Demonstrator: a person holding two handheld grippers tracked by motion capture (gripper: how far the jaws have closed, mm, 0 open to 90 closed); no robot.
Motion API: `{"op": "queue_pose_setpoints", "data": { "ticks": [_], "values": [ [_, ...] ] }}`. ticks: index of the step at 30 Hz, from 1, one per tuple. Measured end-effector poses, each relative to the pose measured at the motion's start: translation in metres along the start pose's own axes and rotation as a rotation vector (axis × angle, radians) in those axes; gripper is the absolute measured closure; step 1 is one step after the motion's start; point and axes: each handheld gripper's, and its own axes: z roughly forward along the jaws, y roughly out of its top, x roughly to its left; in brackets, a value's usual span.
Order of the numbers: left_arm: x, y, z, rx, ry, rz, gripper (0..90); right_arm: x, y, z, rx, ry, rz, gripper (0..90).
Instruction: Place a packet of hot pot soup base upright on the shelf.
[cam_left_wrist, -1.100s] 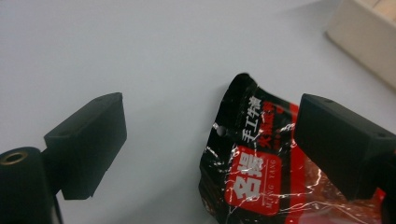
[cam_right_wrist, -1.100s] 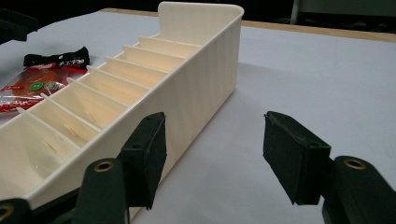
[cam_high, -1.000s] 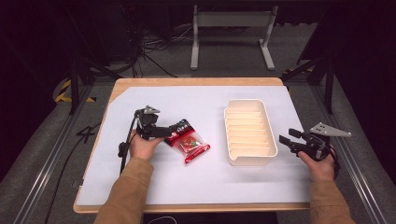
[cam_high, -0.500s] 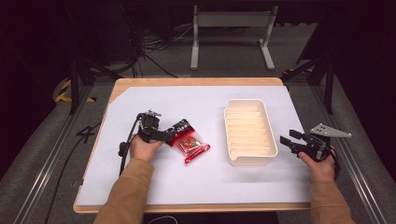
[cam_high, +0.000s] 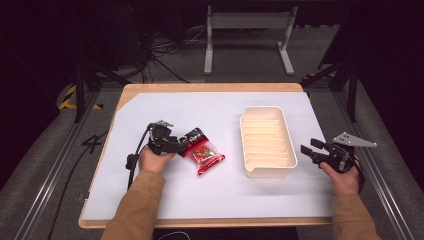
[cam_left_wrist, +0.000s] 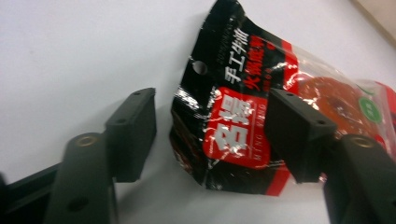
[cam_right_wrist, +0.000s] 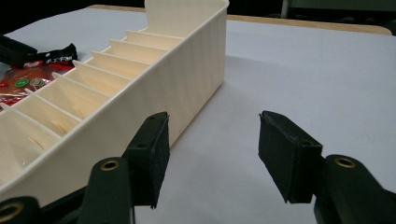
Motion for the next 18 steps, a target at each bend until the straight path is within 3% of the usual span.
{"op": "queue_pose_setpoints", "data": {
  "ticks": [6, 12, 15, 18],
  "values": [
    [-0.007, 0.0, -0.002, 0.012, 0.032, 0.055, 49.4, 0.0, 0.0, 0.001, 0.003, 0.002, -0.001, 43.0],
    [-0.011, 0.0, -0.002, 0.014, 0.017, 0.085, 61.2, 0.0, 0.0, 0.002, 0.005, 0.001, -0.001, 43.1],
    [-0.015, 0.0, -0.001, 0.027, 0.038, 0.124, 65.3, 0.0, 0.0, 0.002, 0.006, 0.003, -0.002, 43.2],
    [-0.015, -0.001, 0.0, 0.036, 0.052, 0.121, 69.8, 0.0, 0.0, 0.002, 0.005, 0.004, -0.002, 43.2]
  ]
}}
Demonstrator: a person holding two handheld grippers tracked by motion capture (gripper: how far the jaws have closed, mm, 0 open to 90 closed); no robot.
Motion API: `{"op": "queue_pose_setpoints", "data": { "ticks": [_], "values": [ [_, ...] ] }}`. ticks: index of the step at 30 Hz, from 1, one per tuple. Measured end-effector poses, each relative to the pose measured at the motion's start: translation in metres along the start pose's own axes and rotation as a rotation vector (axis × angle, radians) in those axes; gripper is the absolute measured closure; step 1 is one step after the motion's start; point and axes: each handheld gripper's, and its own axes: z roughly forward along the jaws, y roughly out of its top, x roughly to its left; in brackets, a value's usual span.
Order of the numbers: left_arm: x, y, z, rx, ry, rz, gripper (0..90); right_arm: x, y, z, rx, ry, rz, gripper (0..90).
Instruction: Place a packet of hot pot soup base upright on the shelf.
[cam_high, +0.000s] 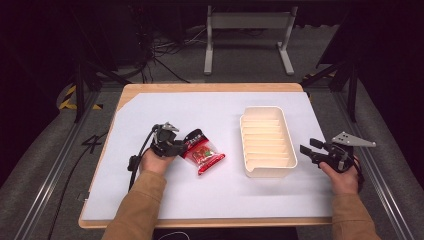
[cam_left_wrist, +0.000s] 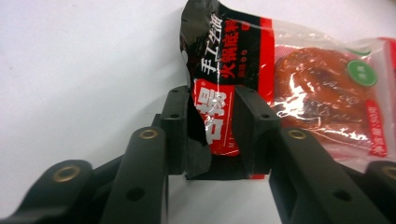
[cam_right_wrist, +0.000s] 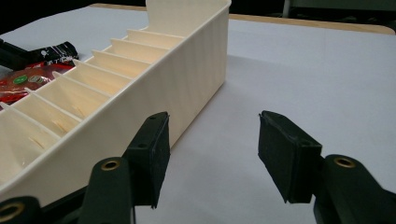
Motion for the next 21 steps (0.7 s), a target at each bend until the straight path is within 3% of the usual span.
{"op": "queue_pose_setpoints", "data": {
  "ticks": [4, 9, 17, 21],
  "values": [
    [-0.004, 0.001, 0.001, 0.024, 0.054, 0.041, 80.4, 0.0, 0.0, 0.0, 0.0, 0.001, -0.004, 43.2],
    [-0.006, 0.001, 0.0, 0.02, 0.087, 0.069, 87.4, 0.0, 0.0, 0.0, 0.0, 0.004, -0.003, 43.2],
    [-0.008, 0.006, -0.012, -0.028, 0.072, 0.071, 88.5, -0.002, 0.0, -0.001, -0.003, -0.002, 0.002, 43.2],
    [-0.005, 0.01, -0.021, -0.036, 0.01, 0.046, 88.6, -0.003, 0.0, -0.001, -0.005, -0.002, 0.0, 43.0]
  ]
}}
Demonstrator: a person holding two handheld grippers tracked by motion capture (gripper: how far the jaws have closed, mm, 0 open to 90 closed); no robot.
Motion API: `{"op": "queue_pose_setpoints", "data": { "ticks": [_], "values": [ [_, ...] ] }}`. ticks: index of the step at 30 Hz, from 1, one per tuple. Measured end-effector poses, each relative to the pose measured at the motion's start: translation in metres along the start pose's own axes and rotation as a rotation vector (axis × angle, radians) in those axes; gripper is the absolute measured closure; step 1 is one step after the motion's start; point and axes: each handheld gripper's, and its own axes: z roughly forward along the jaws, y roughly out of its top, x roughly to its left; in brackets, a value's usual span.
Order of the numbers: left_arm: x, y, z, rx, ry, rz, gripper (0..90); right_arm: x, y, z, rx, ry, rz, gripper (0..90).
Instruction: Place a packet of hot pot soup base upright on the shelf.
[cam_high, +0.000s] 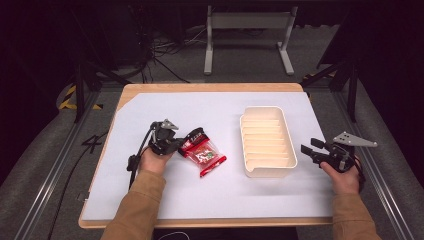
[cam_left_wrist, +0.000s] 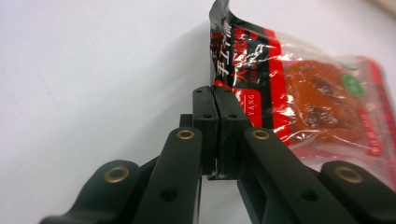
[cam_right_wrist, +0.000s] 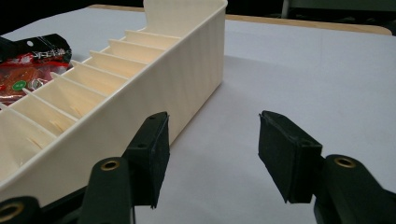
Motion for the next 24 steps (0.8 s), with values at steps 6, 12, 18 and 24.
{"op": "queue_pose_setpoints", "data": {
  "ticks": [6, 12, 18, 24],
  "values": [
    [0.002, 0.005, -0.02, -0.062, -0.097, -0.024, 89.0, -0.002, 0.0, -0.001, -0.005, 0.006, 0.012, 42.7],
    [-0.004, 0.016, -0.041, -0.106, -0.202, -0.007, 89.2, -0.002, 0.0, 0.0, -0.002, 0.011, 0.009, 42.7],
    [-0.017, 0.025, -0.062, -0.145, -0.234, 0.05, 89.3, -0.001, 0.0, 0.001, 0.002, 0.016, 0.007, 42.7],
    [-0.031, 0.032, -0.076, -0.147, -0.262, 0.143, 89.2, -0.001, 0.0, 0.001, 0.003, 0.02, 0.009, 42.5]
  ]
}}
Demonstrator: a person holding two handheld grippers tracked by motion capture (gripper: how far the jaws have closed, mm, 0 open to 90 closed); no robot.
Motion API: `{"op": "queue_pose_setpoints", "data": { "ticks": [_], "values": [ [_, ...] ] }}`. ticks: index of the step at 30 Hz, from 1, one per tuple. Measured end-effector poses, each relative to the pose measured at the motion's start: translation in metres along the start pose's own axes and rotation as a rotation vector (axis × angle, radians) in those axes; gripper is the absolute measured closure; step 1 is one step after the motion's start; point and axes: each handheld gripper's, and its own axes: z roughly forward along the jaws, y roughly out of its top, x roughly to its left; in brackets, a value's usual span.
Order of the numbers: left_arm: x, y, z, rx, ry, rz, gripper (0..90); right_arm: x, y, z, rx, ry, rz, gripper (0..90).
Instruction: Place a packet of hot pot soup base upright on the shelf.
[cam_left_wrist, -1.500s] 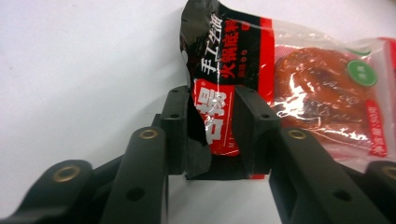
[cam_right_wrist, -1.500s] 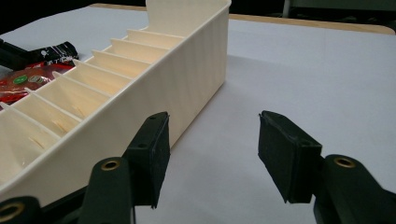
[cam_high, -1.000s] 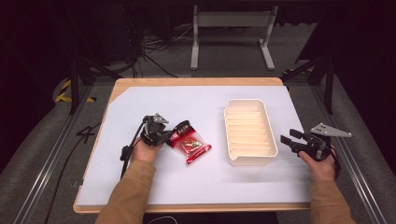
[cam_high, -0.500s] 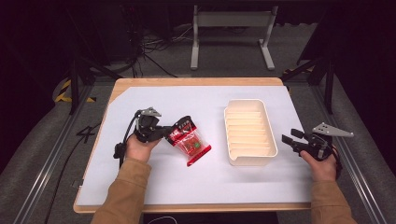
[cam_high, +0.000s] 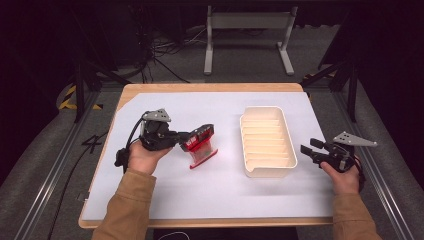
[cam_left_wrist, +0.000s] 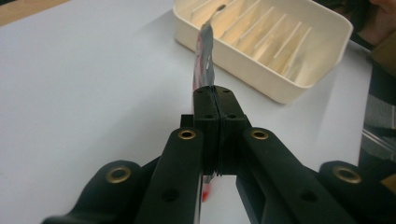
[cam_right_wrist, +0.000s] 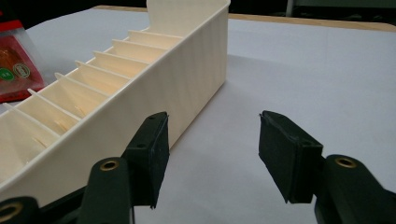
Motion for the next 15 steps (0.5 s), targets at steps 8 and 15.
{"op": "queue_pose_setpoints", "data": {
  "ticks": [8, 15],
  "values": [
    [-0.012, 0.009, -0.008, 0.006, -0.004, 0.062, 89.3, -0.001, 0.0, 0.0, 0.002, 0.001, 0.004, 42.3],
    [-0.026, 0.017, -0.014, -0.026, -0.009, 0.125, 89.4, -0.005, -0.001, -0.002, 0.008, 0.029, 0.033, 41.0]
  ]
}}
